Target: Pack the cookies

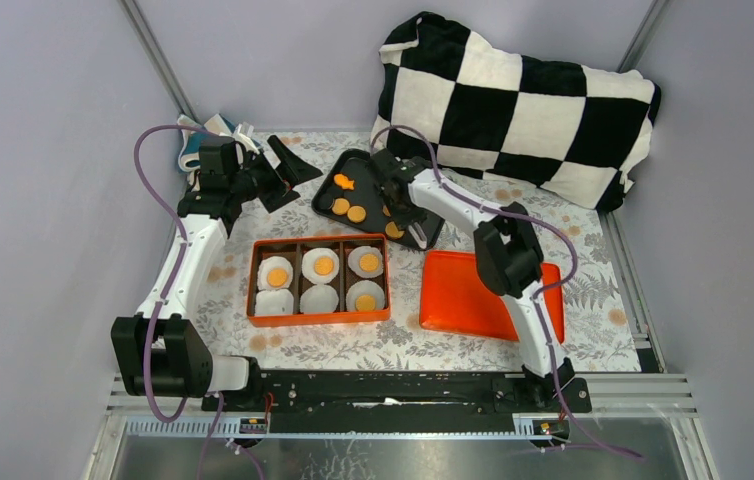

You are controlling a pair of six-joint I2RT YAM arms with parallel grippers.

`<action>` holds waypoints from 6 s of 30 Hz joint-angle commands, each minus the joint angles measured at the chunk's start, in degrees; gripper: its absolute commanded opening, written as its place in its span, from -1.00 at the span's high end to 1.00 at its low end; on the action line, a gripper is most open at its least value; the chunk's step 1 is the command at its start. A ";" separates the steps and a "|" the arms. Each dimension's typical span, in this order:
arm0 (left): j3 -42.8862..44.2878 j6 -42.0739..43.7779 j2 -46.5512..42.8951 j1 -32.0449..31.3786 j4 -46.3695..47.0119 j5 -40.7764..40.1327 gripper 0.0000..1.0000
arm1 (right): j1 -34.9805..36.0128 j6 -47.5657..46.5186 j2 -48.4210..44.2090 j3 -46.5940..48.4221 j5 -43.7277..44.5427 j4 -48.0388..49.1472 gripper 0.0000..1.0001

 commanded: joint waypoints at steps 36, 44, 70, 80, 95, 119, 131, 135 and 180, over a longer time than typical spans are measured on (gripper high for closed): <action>1.49 1.26 -1.99 0.19 0.15 -2.02 -0.98 | 30.00 7.67 -37.22 -20.01 -13.71 -5.78 0.96; 1.76 1.42 -2.13 0.20 0.15 -2.02 -0.98 | 31.10 7.66 -35.10 -18.27 -16.00 -5.11 0.47; 2.27 1.71 -2.23 0.19 0.91 -0.71 -0.98 | 31.15 6.35 -33.93 -14.73 -10.64 -3.64 0.18; 2.54 1.52 -1.91 0.19 1.35 -0.75 -0.98 | 28.08 5.20 -34.80 -10.36 6.83 -5.66 0.16; 2.81 1.96 0.08 0.19 1.47 -0.77 -0.98 | 7.95 4.59 -32.58 -19.21 3.77 -1.12 0.26; 1.55 1.35 -0.12 0.19 2.02 -0.34 -0.98 | 7.92 9.98 -29.45 -26.13 -7.00 -1.48 0.03; -0.35 -0.15 0.39 0.19 3.86 1.81 -0.98 | 10.76 9.58 -24.16 -19.37 3.16 -14.01 0.14; -0.25 0.19 -0.19 0.19 3.55 1.86 -0.98 | 11.02 9.85 -23.97 -18.50 2.90 -14.01 0.35; 6.62 -2.46 1.75 14.81 -1.31 4.30 -0.97 | 36.16 0.50 -14.98 7.87 -15.36 -7.24 0.97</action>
